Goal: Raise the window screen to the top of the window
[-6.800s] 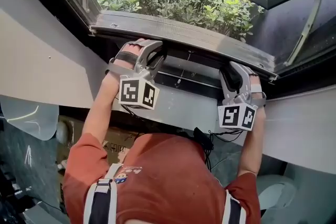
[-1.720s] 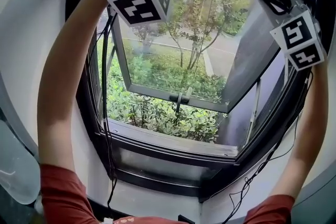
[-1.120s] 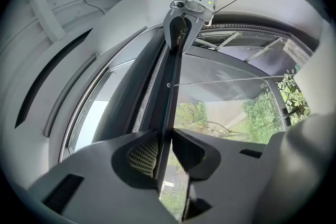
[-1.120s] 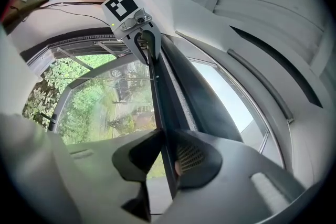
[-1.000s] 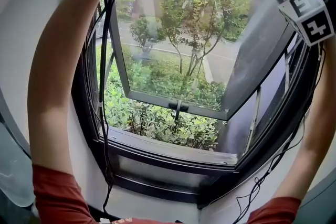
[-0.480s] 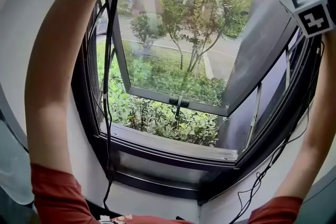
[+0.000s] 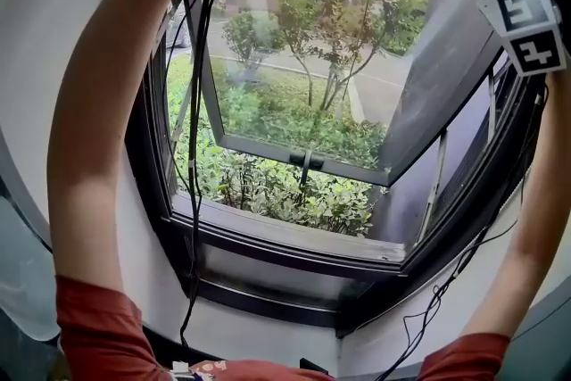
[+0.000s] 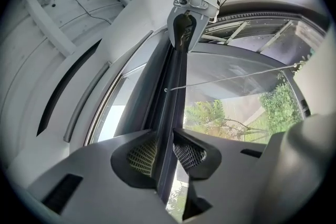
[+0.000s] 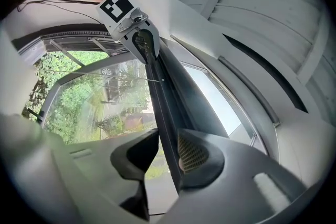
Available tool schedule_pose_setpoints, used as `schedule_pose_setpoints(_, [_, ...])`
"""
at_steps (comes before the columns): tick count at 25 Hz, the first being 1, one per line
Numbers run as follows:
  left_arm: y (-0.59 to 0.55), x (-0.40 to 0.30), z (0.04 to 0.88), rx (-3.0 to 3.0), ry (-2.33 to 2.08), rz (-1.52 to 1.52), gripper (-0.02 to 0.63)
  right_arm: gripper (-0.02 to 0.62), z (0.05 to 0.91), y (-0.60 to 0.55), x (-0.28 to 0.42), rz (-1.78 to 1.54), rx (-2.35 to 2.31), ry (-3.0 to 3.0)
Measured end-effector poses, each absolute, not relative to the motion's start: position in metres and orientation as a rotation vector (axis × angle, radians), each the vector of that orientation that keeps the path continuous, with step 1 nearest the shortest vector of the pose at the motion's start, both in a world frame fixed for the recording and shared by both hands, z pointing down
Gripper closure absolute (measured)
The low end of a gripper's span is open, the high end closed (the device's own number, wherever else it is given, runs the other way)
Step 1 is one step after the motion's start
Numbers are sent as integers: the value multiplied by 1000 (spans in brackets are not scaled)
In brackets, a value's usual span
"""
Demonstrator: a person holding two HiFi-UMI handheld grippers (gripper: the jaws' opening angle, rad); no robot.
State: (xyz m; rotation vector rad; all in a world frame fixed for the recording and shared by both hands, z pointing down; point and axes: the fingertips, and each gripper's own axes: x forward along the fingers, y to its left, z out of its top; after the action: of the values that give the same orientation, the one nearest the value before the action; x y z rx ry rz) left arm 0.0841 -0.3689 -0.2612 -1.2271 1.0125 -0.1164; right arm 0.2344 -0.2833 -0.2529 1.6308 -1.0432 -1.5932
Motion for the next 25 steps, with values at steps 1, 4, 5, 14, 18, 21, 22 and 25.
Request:
schedule_pose_setpoints(1, [-369, 85, -260, -1233, 1007, -106, 508, 476, -251, -283, 234, -1591, 1628, -1053])
schedule_pose_setpoints(4, [-369, 87, -253, -1235, 1000, -93, 508, 476, -245, -285, 231, -1587, 1620, -1079])
schedule_pose_setpoints(5, [-368, 89, -250, -1235, 999, -89, 508, 476, -241, -286, 230, -1587, 1617, -1088])
schedule_pose_setpoints(14, [-359, 94, -204, -1418, 977, 87, 508, 477, -197, -283, 229, -1605, 1633, -1261])
schedule_pose_setpoints(18, [-360, 100, -161, -1552, 970, 179, 508, 477, -163, -280, 228, -1621, 1652, -1378])
schedule_pose_setpoints(21, [-355, 106, -130, -1636, 965, 247, 509, 477, -138, -278, 229, -1612, 1676, -1452])
schedule_pose_setpoints(22, [-354, 108, -120, -1666, 964, 270, 509, 477, -130, -278, 228, -1605, 1686, -1479])
schedule_pose_setpoints(25, [-350, 111, -91, -1759, 970, 335, 508, 477, -107, -275, 227, -1590, 1718, -1522])
